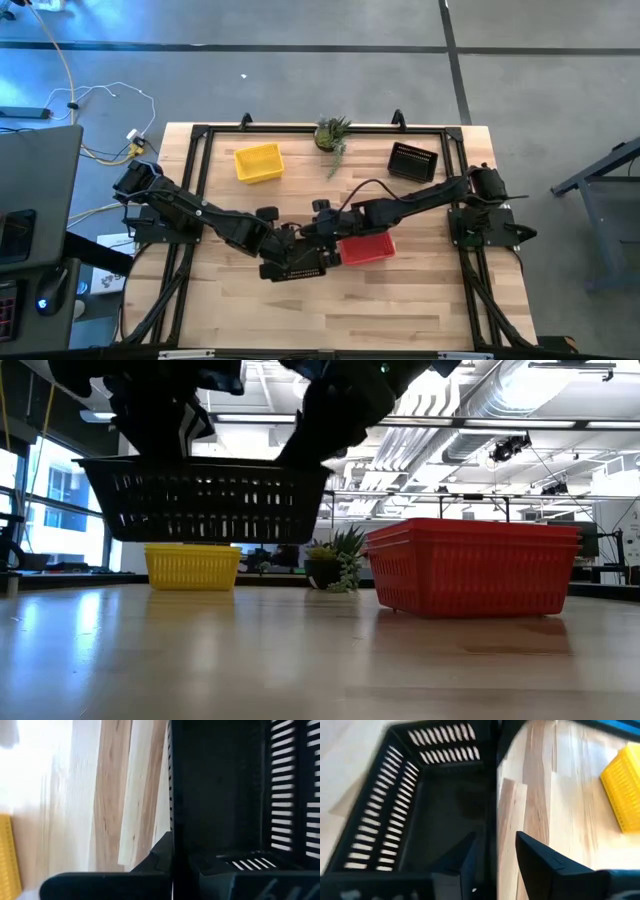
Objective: Stack baskets by color
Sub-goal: Stack the bottom black bin on top of the top black bin on the table
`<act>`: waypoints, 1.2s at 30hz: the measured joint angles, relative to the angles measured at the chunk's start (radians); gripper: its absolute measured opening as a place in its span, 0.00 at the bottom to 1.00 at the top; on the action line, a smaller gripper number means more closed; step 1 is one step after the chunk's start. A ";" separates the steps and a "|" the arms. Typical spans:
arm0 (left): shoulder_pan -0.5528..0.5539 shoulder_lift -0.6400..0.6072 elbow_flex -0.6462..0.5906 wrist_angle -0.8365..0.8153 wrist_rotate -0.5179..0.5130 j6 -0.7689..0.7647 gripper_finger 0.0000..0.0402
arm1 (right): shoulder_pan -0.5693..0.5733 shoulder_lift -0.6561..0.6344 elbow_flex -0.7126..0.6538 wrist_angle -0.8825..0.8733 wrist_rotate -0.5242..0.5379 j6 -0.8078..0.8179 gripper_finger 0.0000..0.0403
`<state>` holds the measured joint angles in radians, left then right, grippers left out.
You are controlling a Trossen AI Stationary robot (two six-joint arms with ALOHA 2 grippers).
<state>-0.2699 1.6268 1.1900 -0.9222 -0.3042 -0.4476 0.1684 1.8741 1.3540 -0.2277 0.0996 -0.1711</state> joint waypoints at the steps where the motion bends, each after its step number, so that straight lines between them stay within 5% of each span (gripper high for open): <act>1: 0.000 0.000 0.000 0.010 -0.001 0.007 0.00 | 0.000 0.004 0.000 -0.003 0.007 0.002 0.29; 11: 0.001 0.000 0.000 0.066 -0.007 0.050 0.00 | -0.009 0.015 -0.001 -0.035 -0.006 0.040 0.02; 24: 0.000 0.000 0.000 0.067 -0.004 0.066 0.02 | -0.008 0.015 -0.001 -0.038 -0.004 0.074 0.00; 36: 0.000 -0.001 0.000 0.081 0.022 0.058 0.30 | 0.003 0.015 -0.001 -0.070 0.031 0.128 0.00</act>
<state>-0.2703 1.6260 1.1904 -0.8416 -0.2824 -0.3897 0.1711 1.8889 1.3529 -0.2981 0.1306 -0.0431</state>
